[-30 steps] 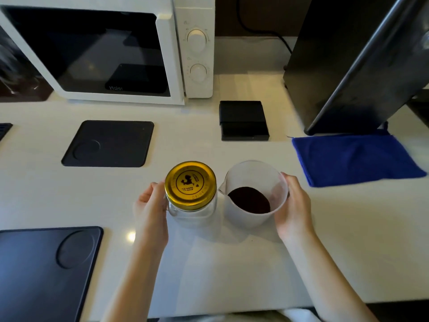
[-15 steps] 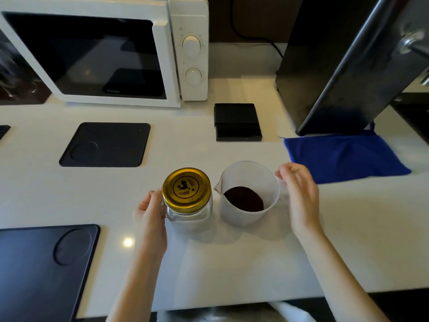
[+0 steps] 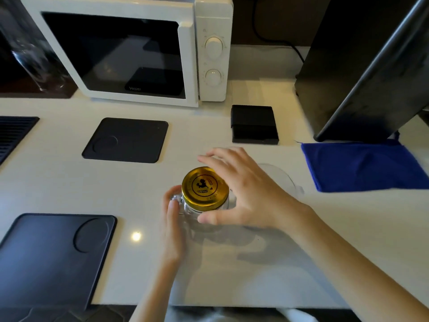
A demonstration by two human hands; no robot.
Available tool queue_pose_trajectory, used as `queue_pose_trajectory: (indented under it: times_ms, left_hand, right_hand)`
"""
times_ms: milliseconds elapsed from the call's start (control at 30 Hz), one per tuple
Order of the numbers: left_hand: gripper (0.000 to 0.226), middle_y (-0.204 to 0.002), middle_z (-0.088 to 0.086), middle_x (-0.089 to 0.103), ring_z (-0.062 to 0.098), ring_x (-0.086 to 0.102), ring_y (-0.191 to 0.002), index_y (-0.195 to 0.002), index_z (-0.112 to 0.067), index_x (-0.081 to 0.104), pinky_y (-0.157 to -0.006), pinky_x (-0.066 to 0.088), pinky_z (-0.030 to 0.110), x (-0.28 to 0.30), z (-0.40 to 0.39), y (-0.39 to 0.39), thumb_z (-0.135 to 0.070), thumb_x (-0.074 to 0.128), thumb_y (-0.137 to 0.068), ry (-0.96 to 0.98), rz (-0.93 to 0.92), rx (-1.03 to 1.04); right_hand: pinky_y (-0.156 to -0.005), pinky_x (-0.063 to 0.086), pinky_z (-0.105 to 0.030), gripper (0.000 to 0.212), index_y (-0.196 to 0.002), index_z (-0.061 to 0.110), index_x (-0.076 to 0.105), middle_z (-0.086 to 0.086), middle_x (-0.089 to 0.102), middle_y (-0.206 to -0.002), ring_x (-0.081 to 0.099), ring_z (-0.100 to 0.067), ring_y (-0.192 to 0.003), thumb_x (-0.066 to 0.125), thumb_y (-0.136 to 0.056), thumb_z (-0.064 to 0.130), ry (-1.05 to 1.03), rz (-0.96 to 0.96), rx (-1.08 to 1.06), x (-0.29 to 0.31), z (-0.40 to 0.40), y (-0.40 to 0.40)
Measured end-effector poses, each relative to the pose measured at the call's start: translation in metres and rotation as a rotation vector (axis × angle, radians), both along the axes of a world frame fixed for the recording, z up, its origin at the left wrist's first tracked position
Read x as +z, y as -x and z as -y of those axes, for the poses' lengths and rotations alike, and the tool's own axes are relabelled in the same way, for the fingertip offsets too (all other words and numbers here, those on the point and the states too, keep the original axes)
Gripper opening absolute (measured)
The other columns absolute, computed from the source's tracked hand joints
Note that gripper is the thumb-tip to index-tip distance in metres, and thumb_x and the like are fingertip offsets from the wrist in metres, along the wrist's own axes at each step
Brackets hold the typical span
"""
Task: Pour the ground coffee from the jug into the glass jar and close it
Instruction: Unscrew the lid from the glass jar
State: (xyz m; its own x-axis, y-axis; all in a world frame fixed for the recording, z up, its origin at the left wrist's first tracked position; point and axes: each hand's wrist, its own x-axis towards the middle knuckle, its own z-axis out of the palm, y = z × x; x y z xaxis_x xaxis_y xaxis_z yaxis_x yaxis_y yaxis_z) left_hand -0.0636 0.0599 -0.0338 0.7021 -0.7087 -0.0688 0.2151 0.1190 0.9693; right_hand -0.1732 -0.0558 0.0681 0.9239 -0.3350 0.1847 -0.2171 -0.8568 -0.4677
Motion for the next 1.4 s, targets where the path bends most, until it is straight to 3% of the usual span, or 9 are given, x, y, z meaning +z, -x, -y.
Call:
queue_pose_trajectory:
  times_ms: [67,233,333,433,533,833,1033,1233,1400]
  left_hand:
    - [0.042,-0.103,0.014,0.064,0.034,0.059,-0.102,-0.112,-0.023,0.053,-0.09,0.044,0.062,0.002,0.0,0.004,-0.054,0.043,-0.085,-0.017,-0.049,0.005]
    - [0.033,-0.076,-0.005,0.068,0.006,0.063,-0.073,-0.108,-0.003,0.051,-0.061,0.051,0.021,0.005,0.003,0.008,-0.028,0.033,-0.096,-0.003,-0.01,0.067]
    - [0.035,-0.083,-0.002,0.067,0.014,0.061,-0.082,-0.102,-0.014,0.058,-0.072,0.048,0.03,0.001,0.002,0.004,-0.039,0.037,-0.089,-0.022,0.037,0.114]
    - [0.028,-0.078,0.002,0.065,0.011,0.06,-0.074,-0.097,-0.008,0.058,-0.064,0.049,0.024,0.004,0.007,0.009,-0.024,0.035,-0.093,0.003,-0.092,0.167]
    - [0.027,-0.076,0.007,0.059,0.017,0.056,-0.074,-0.091,-0.008,0.059,-0.067,0.045,0.034,0.004,0.008,0.01,-0.018,0.034,-0.094,-0.031,-0.068,0.178]
    - [0.028,-0.071,-0.008,0.063,0.005,0.055,-0.067,-0.085,-0.008,0.06,-0.06,0.044,0.017,0.006,0.008,0.011,-0.01,0.033,-0.093,-0.132,0.113,0.26]
    - [0.016,-0.076,-0.014,0.06,-0.002,0.053,-0.071,-0.085,-0.007,0.058,-0.061,0.041,0.012,0.009,0.007,0.009,-0.009,0.042,-0.084,-0.201,0.212,0.185]
    - [0.03,-0.069,0.01,0.048,-0.004,0.049,-0.053,-0.088,0.015,0.05,-0.049,0.039,0.006,0.023,0.01,0.015,-0.001,0.025,-0.095,-0.122,0.065,0.227]
    - [0.03,-0.067,0.01,0.043,-0.002,0.048,-0.049,-0.094,0.016,0.049,-0.046,0.04,0.008,0.026,0.012,0.019,-0.004,0.026,-0.094,-0.044,-0.1,0.231]
  right_hand:
    - [-0.097,0.029,-0.029,0.084,-0.138,0.017,0.033,-0.004,0.043,-0.135,0.028,-0.016,-0.12,0.063,-0.073,0.062,0.101,-0.044,0.036,-0.001,-0.001,-0.009]
    - [-0.081,0.032,-0.021,0.077,-0.13,0.019,0.045,0.004,0.053,-0.109,0.034,-0.009,-0.102,0.072,-0.067,0.055,0.007,0.009,0.087,0.003,0.006,-0.019]
    - [-0.091,0.037,-0.018,0.075,-0.13,0.032,0.042,0.015,0.045,-0.105,0.039,-0.008,-0.106,0.074,-0.064,0.049,-0.361,0.047,0.036,0.012,0.027,-0.017]
    - [-0.089,0.037,-0.007,0.075,-0.129,0.039,0.041,0.012,0.046,-0.115,0.044,-0.002,-0.109,0.075,-0.062,0.042,-0.526,0.027,-0.03,0.019,0.06,-0.015]
    - [-0.087,0.048,-0.021,0.073,-0.126,0.032,0.047,0.005,0.052,-0.118,0.054,-0.008,-0.103,0.083,-0.063,0.027,-0.643,-0.019,-0.085,0.006,0.097,-0.012]
    - [-0.075,0.052,-0.037,0.049,-0.094,0.022,0.052,-0.003,0.06,-0.103,0.06,-0.021,-0.089,0.085,-0.061,0.011,-0.694,-0.023,-0.319,-0.07,0.116,0.001]
    - [-0.099,0.041,-0.036,0.058,-0.117,0.027,0.053,-0.006,0.053,-0.124,0.049,-0.018,-0.116,0.08,-0.069,0.01,-0.559,-0.045,-0.313,-0.095,0.121,0.009]
    - [-0.102,0.033,-0.032,0.073,-0.132,0.028,0.042,0.003,0.04,-0.14,0.036,-0.012,-0.128,0.08,-0.071,0.02,-0.627,-0.144,-0.253,-0.079,0.117,0.012]
    - [-0.091,0.044,-0.027,0.016,-0.102,0.023,0.067,0.008,0.066,-0.106,0.059,-0.007,-0.102,0.062,-0.087,0.018,-0.673,0.148,-0.439,-0.042,0.097,0.044]
